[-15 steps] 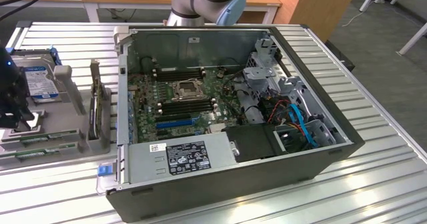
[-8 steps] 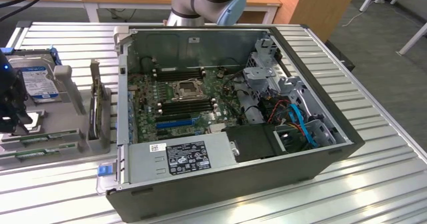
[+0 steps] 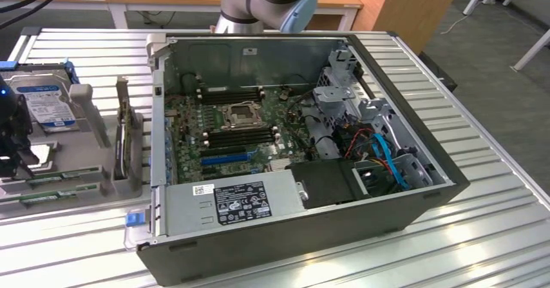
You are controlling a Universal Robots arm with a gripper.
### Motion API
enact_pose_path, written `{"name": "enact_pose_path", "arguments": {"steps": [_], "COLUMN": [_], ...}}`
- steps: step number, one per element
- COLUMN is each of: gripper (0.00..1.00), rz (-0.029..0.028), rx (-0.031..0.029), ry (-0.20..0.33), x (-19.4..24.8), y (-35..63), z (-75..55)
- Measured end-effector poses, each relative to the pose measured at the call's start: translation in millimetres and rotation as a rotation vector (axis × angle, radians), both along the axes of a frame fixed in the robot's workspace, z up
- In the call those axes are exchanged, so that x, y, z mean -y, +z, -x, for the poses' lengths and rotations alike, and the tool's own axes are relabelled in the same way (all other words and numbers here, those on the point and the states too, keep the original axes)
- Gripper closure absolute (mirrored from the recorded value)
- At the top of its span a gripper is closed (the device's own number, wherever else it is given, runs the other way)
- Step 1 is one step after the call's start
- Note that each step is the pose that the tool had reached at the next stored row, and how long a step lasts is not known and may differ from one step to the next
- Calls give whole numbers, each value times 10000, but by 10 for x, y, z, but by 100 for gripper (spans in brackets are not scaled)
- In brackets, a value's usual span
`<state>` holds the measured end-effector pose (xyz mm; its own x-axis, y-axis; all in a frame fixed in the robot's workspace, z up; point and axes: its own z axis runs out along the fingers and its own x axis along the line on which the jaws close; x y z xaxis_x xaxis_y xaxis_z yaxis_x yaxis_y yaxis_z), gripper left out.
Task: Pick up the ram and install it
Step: 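Pick up the ram and move it above insertion slot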
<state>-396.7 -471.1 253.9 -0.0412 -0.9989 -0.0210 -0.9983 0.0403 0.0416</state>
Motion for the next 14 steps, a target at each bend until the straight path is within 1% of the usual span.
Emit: {"name": "enact_pose_path", "arguments": {"steps": [4, 14], "gripper": [69, 69], "rz": [1, 1], "rx": [-1, -1], "ry": [1, 0], "x": [37, 40], "y": [1, -2], "z": [5, 6]}}
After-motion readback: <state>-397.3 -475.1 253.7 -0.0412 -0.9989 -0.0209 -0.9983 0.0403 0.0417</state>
